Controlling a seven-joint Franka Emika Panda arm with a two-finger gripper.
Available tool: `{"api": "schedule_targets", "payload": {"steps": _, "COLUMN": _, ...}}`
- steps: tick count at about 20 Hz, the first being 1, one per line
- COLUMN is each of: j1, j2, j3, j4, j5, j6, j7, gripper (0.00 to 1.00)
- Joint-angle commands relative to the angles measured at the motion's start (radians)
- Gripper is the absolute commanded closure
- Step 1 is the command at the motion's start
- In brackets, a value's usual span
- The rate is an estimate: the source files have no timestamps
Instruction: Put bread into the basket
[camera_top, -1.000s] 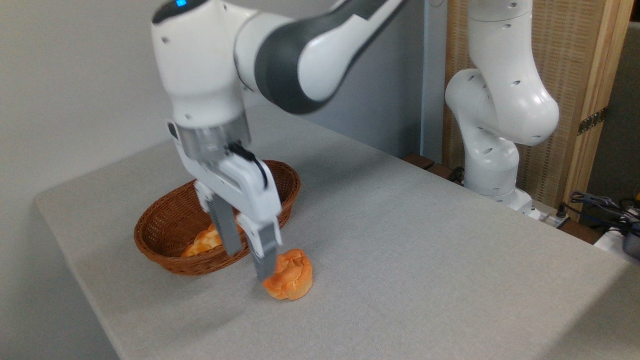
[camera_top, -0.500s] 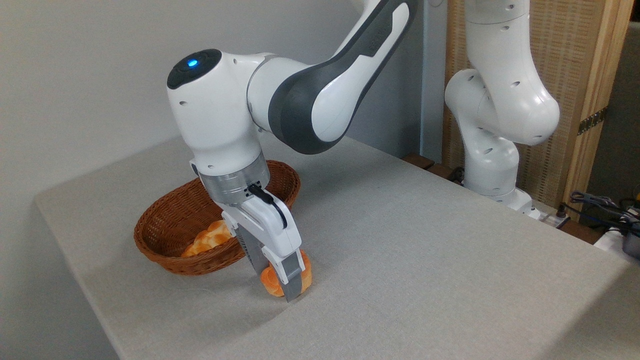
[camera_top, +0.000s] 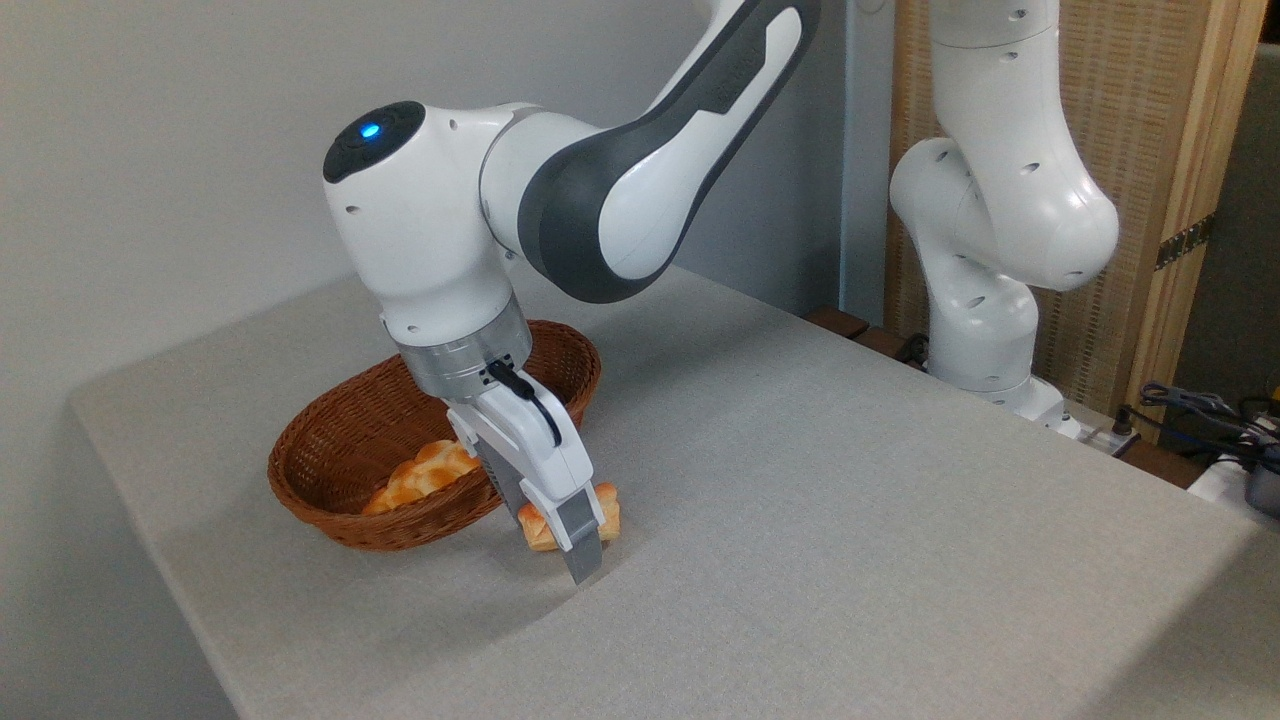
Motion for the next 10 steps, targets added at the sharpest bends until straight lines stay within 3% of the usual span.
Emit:
{"api": "schedule_targets", "payload": {"steps": 1, "j1": -0.001, "j2": -0.019, "j3": 0.003, "j4": -0.014, "j5": 0.003, "j6": -0.022, "j7": 0.039, "gripper": 0.64}}
{"api": "schedule_targets", "payload": {"steps": 10, "j1": -0.001, "j2": -0.021, "j3": 0.003, "j4": -0.013, "j5": 0.002, "j6": -0.034, "j7": 0.043, "gripper": 0.65}}
